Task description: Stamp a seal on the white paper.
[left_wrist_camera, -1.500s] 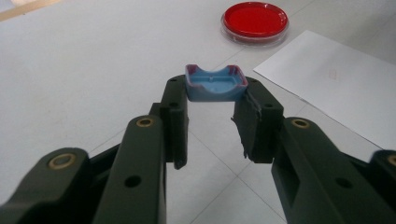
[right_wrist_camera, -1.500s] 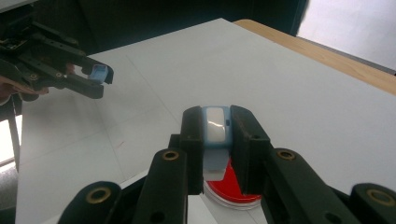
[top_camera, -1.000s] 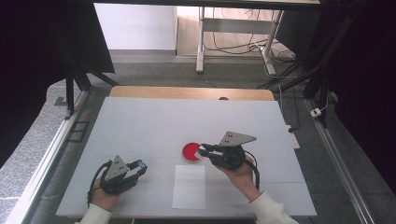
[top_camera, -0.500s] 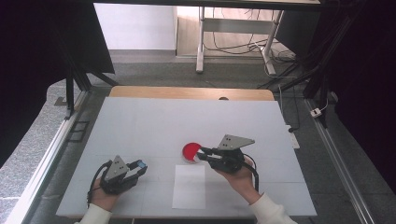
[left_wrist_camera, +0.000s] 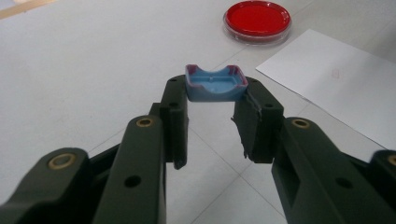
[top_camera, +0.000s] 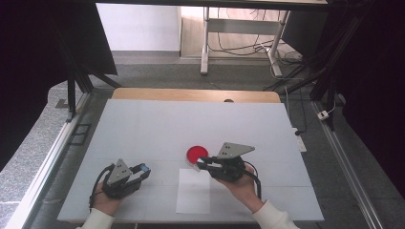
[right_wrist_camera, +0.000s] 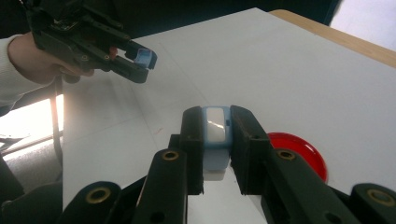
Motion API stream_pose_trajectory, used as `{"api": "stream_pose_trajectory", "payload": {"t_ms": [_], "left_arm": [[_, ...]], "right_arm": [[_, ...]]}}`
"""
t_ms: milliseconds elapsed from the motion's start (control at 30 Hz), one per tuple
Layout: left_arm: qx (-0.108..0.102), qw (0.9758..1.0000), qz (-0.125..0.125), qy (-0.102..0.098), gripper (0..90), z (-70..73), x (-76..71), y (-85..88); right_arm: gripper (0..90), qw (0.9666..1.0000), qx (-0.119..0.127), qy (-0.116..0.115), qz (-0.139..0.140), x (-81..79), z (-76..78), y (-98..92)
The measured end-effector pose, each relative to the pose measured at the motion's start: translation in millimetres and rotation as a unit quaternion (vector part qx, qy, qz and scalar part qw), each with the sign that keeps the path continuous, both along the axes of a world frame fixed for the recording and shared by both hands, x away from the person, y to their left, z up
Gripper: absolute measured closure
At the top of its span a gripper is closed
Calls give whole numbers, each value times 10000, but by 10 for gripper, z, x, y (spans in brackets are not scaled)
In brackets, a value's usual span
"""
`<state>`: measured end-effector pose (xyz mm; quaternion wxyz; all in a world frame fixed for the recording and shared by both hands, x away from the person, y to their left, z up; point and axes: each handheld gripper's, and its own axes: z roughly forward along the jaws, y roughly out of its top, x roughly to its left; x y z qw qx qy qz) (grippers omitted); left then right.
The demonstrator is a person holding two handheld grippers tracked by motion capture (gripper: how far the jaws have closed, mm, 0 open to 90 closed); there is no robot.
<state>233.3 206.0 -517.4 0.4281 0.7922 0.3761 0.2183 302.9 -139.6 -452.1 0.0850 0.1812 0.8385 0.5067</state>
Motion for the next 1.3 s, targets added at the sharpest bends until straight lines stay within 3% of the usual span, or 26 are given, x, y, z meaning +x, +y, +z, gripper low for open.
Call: {"api": "stream_pose_trajectory", "payload": {"t_ms": [467, 800, 1300], "left_arm": [[-6, 10000, -8, 8, 650, -3, 2, -4], [2, 10000, -9, 15, 649, -6, 4, -2], [11, 10000, -20, 22, 650, -8, 3, -3]], "right_arm": [[751, 9997, -85, 83, 217, -74, -76, 105], [751, 9987, -298, 189, 372, -109, -195, 205], [751, 9969, -674, 304, 255, -85, -374, 179]]}}
